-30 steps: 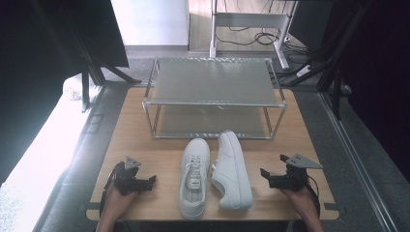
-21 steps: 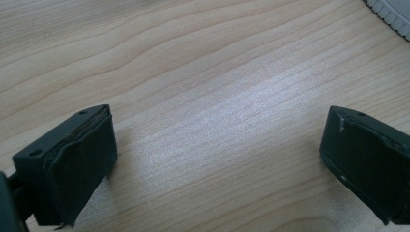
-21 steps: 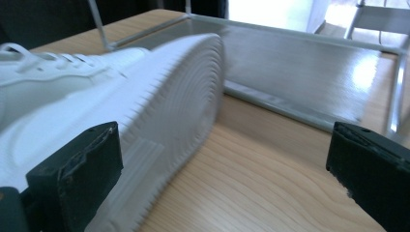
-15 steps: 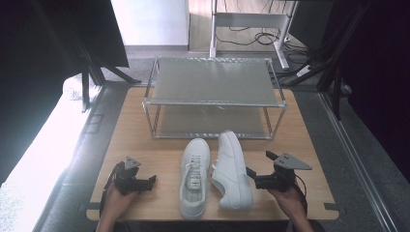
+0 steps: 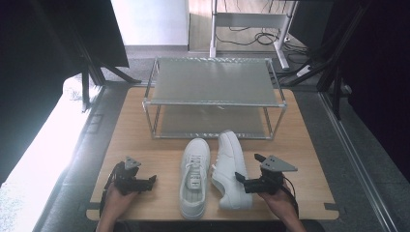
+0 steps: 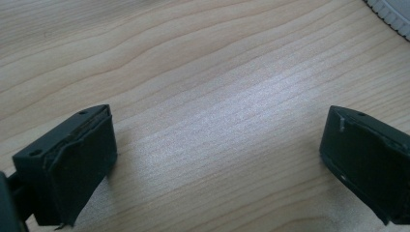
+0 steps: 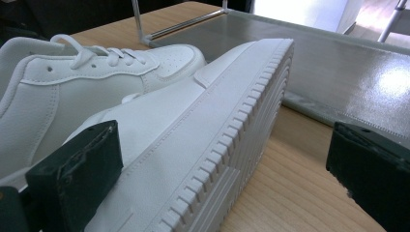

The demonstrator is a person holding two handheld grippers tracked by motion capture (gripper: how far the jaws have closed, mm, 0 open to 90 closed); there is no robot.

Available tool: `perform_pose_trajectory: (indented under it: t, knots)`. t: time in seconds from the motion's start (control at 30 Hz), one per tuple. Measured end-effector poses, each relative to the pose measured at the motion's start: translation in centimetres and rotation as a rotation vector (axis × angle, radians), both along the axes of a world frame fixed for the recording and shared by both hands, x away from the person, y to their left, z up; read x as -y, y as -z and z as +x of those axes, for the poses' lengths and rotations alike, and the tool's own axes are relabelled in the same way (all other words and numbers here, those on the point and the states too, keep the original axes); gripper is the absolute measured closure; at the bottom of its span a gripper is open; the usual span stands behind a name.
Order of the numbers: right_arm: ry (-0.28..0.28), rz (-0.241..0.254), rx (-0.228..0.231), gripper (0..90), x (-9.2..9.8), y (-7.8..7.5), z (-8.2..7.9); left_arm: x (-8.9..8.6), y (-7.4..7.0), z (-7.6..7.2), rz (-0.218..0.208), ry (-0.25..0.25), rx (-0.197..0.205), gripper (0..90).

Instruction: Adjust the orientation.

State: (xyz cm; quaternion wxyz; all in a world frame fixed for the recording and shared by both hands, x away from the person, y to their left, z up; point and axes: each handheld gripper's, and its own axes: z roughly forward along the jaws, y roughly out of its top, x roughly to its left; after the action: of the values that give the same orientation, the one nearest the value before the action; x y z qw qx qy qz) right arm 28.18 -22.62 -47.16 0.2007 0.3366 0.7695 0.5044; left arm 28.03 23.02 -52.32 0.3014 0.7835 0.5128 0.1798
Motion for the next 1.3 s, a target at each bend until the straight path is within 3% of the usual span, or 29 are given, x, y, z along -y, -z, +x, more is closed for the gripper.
perform_pose_trajectory:
  t: [0.4,0.6,0.87,1.13,1.23,1.3]
  knots:
    - [0.018,0.055,-0.026,0.0,2.2,0.2,0.3,0.0,0.0,0.0,0.001,-0.001,0.0,0.0]
    - [0.044,0.058,-0.025,0.0,3.3,0.0,0.2,0.0,0.0,0.0,0.0,-0.001,0.0,0.0]
    - [0.112,0.017,-0.023,0.0,5.8,-0.1,0.2,0.0,0.0,0.0,0.0,-0.001,0.0,0.0]
    - [0.177,-0.029,-0.061,1.1,7.9,0.5,0.6,0.0,0.0,0.0,0.0,-0.001,0.0,0.0]
    - [0.21,-0.052,-0.077,7.8,8.7,0.9,0.8,0.0,0.0,0.0,0.0,-0.001,0.0,0.0]
    - [0.255,-0.055,-0.095,18.4,9.1,1.2,1.0,0.0,0.0,0.0,0.0,-0.001,0.0,0.0]
